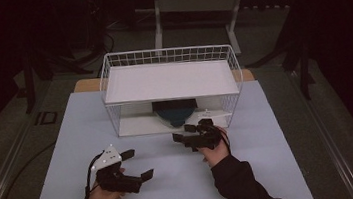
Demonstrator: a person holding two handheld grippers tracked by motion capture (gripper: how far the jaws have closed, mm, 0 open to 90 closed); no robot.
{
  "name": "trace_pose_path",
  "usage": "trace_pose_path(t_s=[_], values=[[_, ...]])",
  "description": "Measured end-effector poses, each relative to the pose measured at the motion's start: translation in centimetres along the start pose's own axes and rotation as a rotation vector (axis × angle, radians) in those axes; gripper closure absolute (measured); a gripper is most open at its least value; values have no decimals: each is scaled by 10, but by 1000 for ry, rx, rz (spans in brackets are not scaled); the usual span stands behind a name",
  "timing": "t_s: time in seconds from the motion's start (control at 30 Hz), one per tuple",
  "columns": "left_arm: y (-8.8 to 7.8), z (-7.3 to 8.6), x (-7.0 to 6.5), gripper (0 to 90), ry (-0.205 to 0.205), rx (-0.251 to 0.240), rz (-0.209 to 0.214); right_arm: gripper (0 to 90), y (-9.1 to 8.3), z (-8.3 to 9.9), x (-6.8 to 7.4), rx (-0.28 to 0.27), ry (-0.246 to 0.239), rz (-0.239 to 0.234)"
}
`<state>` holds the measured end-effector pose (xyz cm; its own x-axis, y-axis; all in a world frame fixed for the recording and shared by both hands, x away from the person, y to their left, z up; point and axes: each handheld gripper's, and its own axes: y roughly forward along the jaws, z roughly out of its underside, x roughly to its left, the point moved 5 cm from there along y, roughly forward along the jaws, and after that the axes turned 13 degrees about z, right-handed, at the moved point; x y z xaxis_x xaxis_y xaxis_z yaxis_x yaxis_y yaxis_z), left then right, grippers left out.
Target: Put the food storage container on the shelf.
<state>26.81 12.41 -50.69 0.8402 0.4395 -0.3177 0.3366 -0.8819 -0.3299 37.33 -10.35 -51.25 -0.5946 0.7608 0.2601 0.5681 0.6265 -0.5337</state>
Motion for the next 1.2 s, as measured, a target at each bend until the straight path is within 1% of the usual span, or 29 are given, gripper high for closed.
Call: trace_pose_path(t_s=[0.1,0.17,0.2,0.23,0.33,0.47,0.5,0.53,0.57,0.7,0.77,0.97,1.03,1.17,1.2], values=[[0,0,-1,15,5,0,4,251,-10,5,1,-7,-7,1],[0,0,-2,15,7,-3,9,227,-16,9,1,-11,-25,7],[0,0,-2,15,7,-3,9,227,-16,9,1,-11,-25,7],[1,0,-2,15,9,-4,13,223,-26,14,0,-25,-43,14],[2,0,-3,15,12,-2,17,208,-35,19,1,-31,-58,25],[3,1,-4,15,19,4,20,202,-46,27,2,-44,-83,19],[3,1,-4,15,17,3,21,202,-46,27,2,-44,-83,19],[4,1,-4,15,18,4,24,200,-48,29,2,-45,-93,19],[4,1,-4,15,18,5,24,200,-53,33,1,-48,-95,25],[4,1,-4,15,19,5,26,201,-63,42,0,-53,-104,34],[4,1,-5,15,20,4,27,201,-67,46,-2,-46,-110,39],[5,1,-6,15,28,5,26,201,-77,56,-3,-48,-125,49],[5,1,-6,15,31,6,28,202,-81,60,-5,-47,-143,55],[4,2,-7,15,41,7,28,202,-84,64,-9,-44,-143,60],[4,1,-8,15,43,7,28,201,-85,67,-11,-38,-141,67]])
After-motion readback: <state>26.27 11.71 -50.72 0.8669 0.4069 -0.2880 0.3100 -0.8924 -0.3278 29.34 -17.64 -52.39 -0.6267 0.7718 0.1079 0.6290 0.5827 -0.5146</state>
